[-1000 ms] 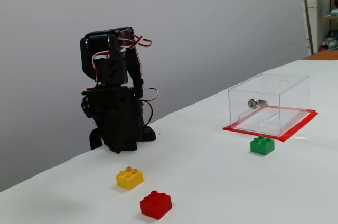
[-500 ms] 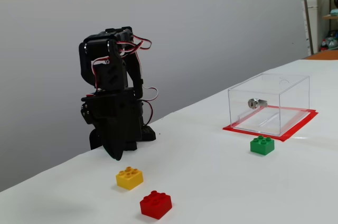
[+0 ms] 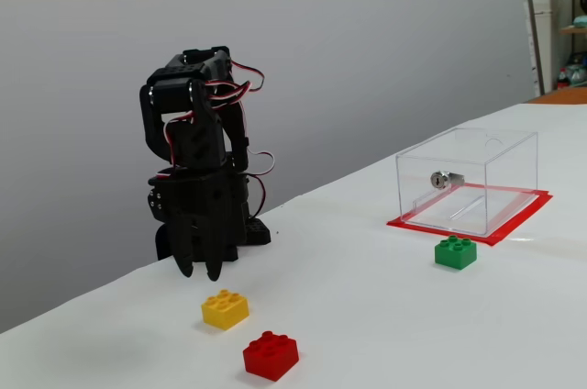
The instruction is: Pick the yellow lego brick and place it into the transparent box
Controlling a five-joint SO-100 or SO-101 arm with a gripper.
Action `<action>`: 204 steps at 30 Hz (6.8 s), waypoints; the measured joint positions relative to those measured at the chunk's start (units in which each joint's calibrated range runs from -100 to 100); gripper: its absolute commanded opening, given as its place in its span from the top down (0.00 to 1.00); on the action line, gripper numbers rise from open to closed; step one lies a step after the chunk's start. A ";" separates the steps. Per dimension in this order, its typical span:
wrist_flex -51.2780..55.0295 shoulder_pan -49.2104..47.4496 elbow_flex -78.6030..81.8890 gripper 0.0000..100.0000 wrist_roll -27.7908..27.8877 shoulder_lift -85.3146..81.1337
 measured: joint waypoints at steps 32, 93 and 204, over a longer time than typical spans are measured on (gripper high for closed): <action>-9.34 -6.20 1.32 0.68 0.10 0.08; -15.42 -5.98 13.15 0.91 0.10 5.58; -15.51 -119.87 -25.86 0.71 5.28 3.89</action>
